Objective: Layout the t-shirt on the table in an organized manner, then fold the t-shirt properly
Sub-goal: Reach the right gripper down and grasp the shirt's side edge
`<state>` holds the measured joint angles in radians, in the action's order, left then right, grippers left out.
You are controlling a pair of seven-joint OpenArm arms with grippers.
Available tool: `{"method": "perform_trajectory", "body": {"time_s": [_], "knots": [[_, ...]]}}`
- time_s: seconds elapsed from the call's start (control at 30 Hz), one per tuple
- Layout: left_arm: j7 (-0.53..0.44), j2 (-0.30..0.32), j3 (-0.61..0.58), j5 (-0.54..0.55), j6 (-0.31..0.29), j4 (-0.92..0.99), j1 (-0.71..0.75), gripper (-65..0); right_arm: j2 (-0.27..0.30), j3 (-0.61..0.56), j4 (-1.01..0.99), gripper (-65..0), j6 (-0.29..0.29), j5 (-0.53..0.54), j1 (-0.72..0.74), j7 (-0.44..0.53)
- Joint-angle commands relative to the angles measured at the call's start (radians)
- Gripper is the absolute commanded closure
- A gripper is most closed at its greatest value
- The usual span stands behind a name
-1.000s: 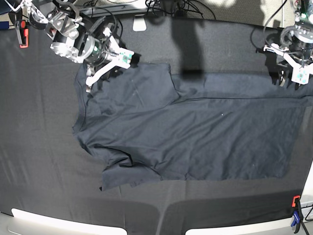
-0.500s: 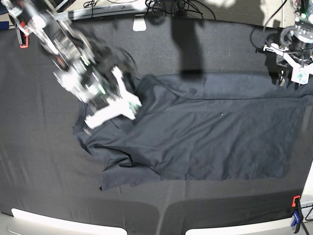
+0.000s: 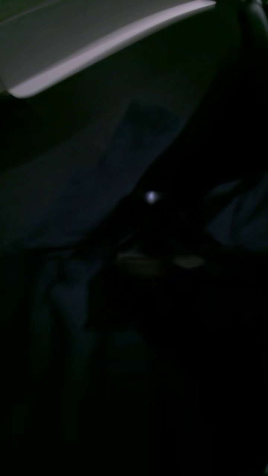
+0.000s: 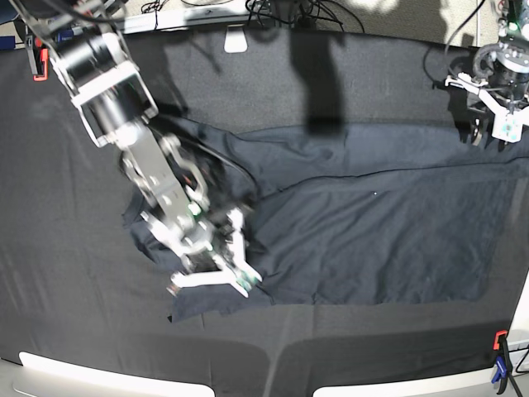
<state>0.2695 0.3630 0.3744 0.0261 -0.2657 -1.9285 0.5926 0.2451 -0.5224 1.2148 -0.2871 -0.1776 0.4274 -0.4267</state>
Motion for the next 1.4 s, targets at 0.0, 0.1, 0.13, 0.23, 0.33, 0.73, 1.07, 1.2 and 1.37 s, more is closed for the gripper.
{"method": "perform_trajectory", "body": {"time_s": [0.0, 0.1, 0.13, 0.23, 0.33, 0.73, 1.07, 1.2, 1.37], "knots": [[-0.024, 0.011, 0.008, 0.003, 0.008, -0.019, 0.003, -26.2, -0.003, 0.005, 0.016, -22.0, 0.013, 0.018, 0.039, 0.024], [-0.023, 0.011, 0.008, 0.002, 0.008, -0.019, 0.003, -26.2, -0.01, 0.006, 0.016, -22.3, 0.013, 0.062, 0.056, 0.023], [-0.024, 0.01, 0.008, 0.002, 0.008, -0.019, 0.003, -26.2, -0.01, 0.006, 0.016, -22.3, 0.013, 0.062, 0.06, 0.023], [-0.024, 0.008, 0.008, 0.002, 0.008, -0.019, 0.003, -26.2, -0.006, 0.022, 0.016, -22.3, 0.014, 0.062, 0.065, 0.006], [-0.024, -0.005, 0.008, 0.003, 0.008, -0.019, 0.003, -26.2, -0.002, 0.079, 0.014, -22.3, 0.015, 0.097, 0.066, 0.0], [-0.031, -0.033, 0.008, 0.028, 0.007, -0.019, 0.003, -26.2, -0.089, 0.235, -0.418, -22.3, -0.106, 0.268, 0.299, -0.139], [-0.032, -0.033, 0.008, 0.027, 0.007, -0.019, 0.002, -26.2, -0.131, 0.234, -0.512, -22.2, -0.15, 0.267, 0.348, -0.19], [-0.031, -0.033, 0.008, 0.027, 0.007, -0.019, 0.003, -26.2, -0.132, 0.234, -0.512, -21.3, -0.15, 0.267, 0.348, -0.24], [-0.031, -0.033, 0.008, 0.027, 0.007, -0.019, 0.003, -26.2, -0.131, 0.234, -0.512, -4.5, -0.151, 0.256, 0.348, -0.249]]}}
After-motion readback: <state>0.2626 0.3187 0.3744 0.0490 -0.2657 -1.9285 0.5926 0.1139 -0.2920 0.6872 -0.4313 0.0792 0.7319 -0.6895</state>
